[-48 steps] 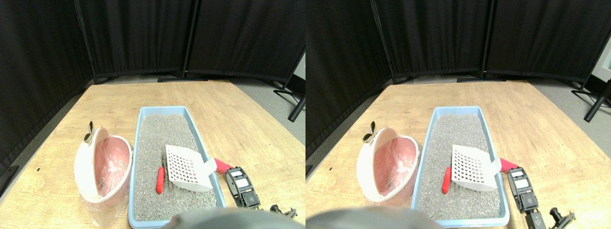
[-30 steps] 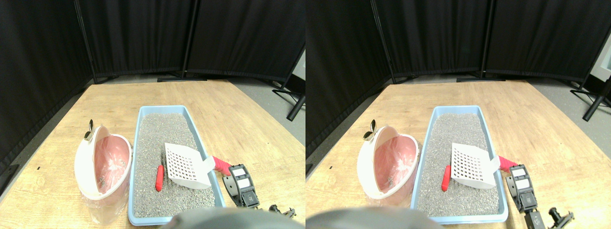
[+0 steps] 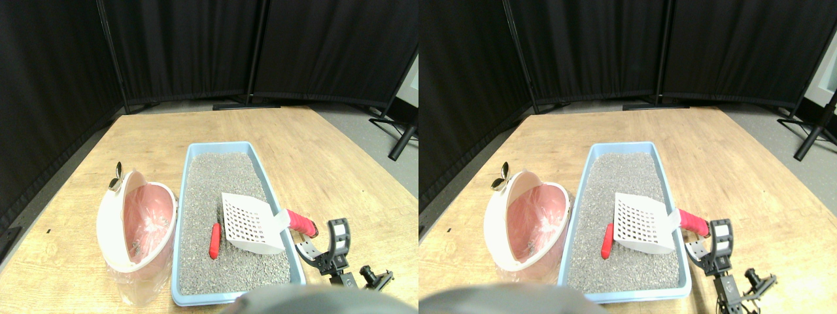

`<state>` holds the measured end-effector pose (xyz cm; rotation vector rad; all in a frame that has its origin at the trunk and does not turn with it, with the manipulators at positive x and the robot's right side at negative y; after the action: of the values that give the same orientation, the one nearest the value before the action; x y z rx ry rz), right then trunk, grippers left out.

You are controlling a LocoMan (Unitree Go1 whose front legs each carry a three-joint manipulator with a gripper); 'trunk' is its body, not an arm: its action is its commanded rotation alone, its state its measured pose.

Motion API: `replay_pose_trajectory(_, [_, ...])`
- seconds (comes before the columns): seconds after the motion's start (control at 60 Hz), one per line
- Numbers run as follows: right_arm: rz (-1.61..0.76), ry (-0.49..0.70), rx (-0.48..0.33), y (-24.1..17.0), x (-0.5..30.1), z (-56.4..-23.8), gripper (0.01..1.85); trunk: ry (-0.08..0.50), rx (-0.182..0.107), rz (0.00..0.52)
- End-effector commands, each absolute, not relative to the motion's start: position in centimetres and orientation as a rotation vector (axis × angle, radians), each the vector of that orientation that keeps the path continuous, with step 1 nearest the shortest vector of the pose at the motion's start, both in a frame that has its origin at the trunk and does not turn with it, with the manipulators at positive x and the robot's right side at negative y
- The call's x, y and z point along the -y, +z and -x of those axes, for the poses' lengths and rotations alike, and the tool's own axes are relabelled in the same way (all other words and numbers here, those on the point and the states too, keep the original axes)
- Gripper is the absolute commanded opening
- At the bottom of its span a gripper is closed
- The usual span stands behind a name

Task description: Scoop (unimanual)

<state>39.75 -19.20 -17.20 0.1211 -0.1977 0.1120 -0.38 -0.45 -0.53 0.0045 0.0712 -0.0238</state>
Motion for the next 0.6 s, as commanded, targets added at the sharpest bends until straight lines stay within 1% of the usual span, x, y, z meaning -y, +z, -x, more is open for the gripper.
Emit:
replay_pose_trajectory(0.017, [-0.146, 0.123, 0.207, -17.7, 19.7, -40.3, 1.05, -0.018, -0.100, 0.009])
replay_pose_trajectory(0.133, [-0.157, 0.111, 0.189, -18.3, 20.0, -40.8, 1.00, -0.020, -0.109, 0.004])
replay_pose_trajectory(0.25, [-0.157, 0.107, 0.196, -18.7, 20.1, -41.4, 0.94, -0.024, -0.109, 0.000])
replay_pose_trajectory(0.35, [-0.168, 0.080, 0.198, -19.0, 20.3, -41.8, 0.90, -0.027, -0.107, 0.000])
replay_pose_trajectory(0.417, [-0.178, 0.052, 0.170, -19.1, 20.3, -41.9, 0.90, -0.028, -0.111, 0.000])
replay_pose_trajectory(0.483, [-0.181, 0.078, 0.184, -19.7, 20.2, -42.1, 0.89, -0.029, -0.115, 0.001])
replay_pose_trajectory(0.517, [-0.181, 0.059, 0.169, -19.9, 20.1, -42.2, 0.90, -0.029, -0.119, 0.002])
replay_pose_trajectory(0.6, [-0.194, 0.062, 0.165, -20.3, 19.9, -42.5, 0.90, -0.028, -0.119, 0.003])
